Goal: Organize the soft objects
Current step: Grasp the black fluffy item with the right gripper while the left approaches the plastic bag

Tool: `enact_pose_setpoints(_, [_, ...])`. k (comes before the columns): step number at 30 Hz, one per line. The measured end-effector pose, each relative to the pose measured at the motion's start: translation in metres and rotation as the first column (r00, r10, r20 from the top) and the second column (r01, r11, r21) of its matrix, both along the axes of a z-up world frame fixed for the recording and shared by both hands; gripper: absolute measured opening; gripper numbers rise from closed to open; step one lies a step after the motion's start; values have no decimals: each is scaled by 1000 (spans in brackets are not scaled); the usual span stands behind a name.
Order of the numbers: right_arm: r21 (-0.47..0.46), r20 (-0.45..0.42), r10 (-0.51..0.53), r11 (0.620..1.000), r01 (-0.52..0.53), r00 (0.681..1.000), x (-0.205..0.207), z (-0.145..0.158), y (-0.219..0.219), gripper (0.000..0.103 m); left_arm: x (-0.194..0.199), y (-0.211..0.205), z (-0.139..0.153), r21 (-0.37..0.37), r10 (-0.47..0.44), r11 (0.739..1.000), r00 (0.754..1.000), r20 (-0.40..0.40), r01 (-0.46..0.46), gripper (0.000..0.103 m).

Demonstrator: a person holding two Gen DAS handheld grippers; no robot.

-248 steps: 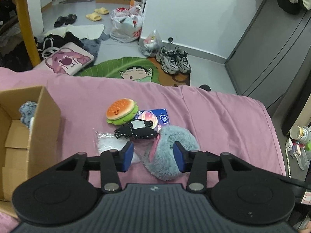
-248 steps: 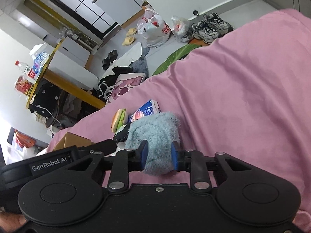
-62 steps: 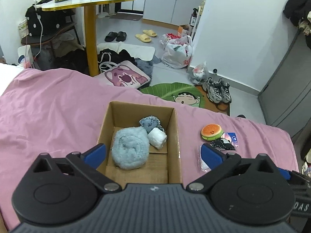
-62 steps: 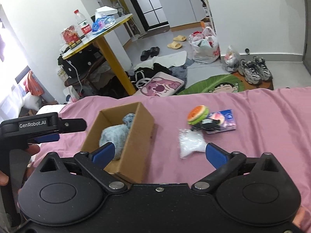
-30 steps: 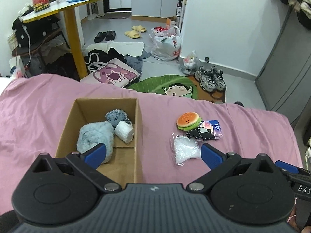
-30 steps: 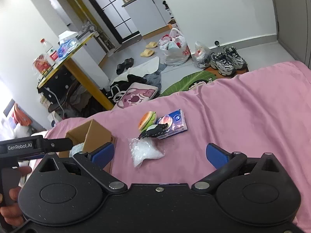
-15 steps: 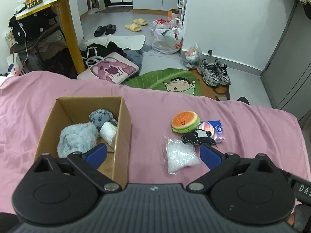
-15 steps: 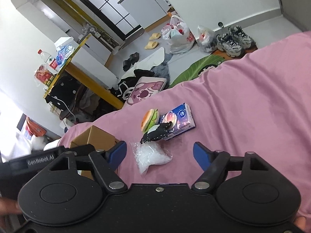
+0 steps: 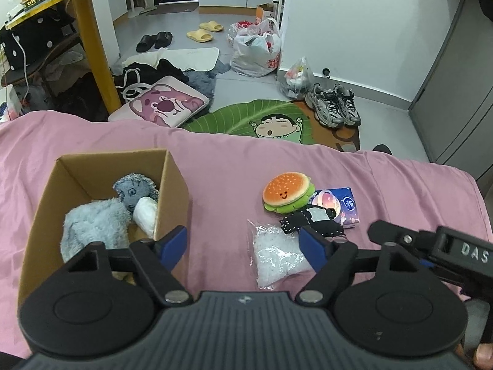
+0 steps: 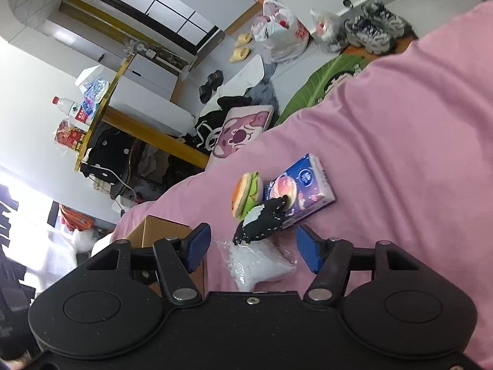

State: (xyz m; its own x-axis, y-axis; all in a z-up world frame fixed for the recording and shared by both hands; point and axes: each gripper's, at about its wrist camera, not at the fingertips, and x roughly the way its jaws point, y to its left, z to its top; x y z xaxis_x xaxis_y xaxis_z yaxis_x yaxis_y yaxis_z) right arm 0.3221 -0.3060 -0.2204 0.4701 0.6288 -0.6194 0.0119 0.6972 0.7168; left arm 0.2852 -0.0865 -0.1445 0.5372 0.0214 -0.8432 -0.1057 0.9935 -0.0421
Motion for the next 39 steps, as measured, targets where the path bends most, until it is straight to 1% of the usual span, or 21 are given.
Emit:
enact_pose_setpoints(3, [19,-11,1,1000,-1,1000,9,-6,5,59,2,0,-4,-13,-8,1000,1000,-3,7,71])
enact_pose_setpoints(4, [24,-15,0,1000,0,1000,12,-8,6,57,3,0,-6,-17,-8,1000,1000,-5,8,70])
enact_pose_setpoints(7, [37,-33,-4,999,5,999,16,-16,10,46,7,1,-13,-32,2,999,1000,-20,-3,60])
enact_pose_setpoints(8, [38,-38,-8,999,9,999,16,-18,12,40,9,1,-16,-34,4,999,1000,-28,-5,56])
enact_pose_setpoints(9, [55,-43,-14,998,17,999,16,-20,10,37,10,1,-17,-34,5,999,999,-33,-7,52])
enact_pose_setpoints(12, [117,-45,-38,992,43,998,16,-22,4,26,13,1,-20,-35,6,999,999,-34,-7,50])
enact_pose_setpoints(13, [128,-41,-39,991,44,998,16,-21,2,19,14,1,-20,-34,5,999,999,-33,-6,50])
enact_pose_setpoints(14, [136,-41,-38,990,43,998,15,-21,2,9,15,0,-20,-34,3,999,999,-33,-4,50])
enact_pose_setpoints(15, [138,-40,-33,990,38,999,14,-21,1,5,16,0,-20,-34,-1,999,999,-33,0,50])
enact_pose_setpoints(18, [107,-22,-19,994,22,1000,11,-14,4,4,18,-1,-22,-34,-9,999,999,-32,8,50])
enact_pose_setpoints(20, [103,-3,-26,994,27,1000,7,-8,1,4,19,-2,-24,-32,-8,999,999,-36,7,50])
enact_pose_setpoints(23, [79,19,-51,996,50,998,3,-1,-6,3,23,-4,-25,-32,-17,999,999,-44,15,50])
enact_pose_setpoints(28, [29,30,-95,995,95,995,-7,4,-18,3,23,-8,-25,-33,-27,999,999,-46,26,51])
enact_pose_setpoints(30, [5,32,-113,994,113,993,-10,6,-22,3,25,-9,-28,-45,-33,999,997,-63,30,54])
enact_pose_setpoints(32, [-25,38,-124,992,125,992,-12,9,-25,3,28,-12,-31,-52,-34,998,996,-86,30,54])
enact_pose_setpoints(34, [-53,47,-135,989,137,990,-15,11,-28,3,29,-15,-32,-62,-33,998,996,-82,28,55])
enact_pose_setpoints(39, [-106,56,-147,983,152,988,-21,13,-30,3,32,-22,-38,-85,-39,996,994,-100,31,62])
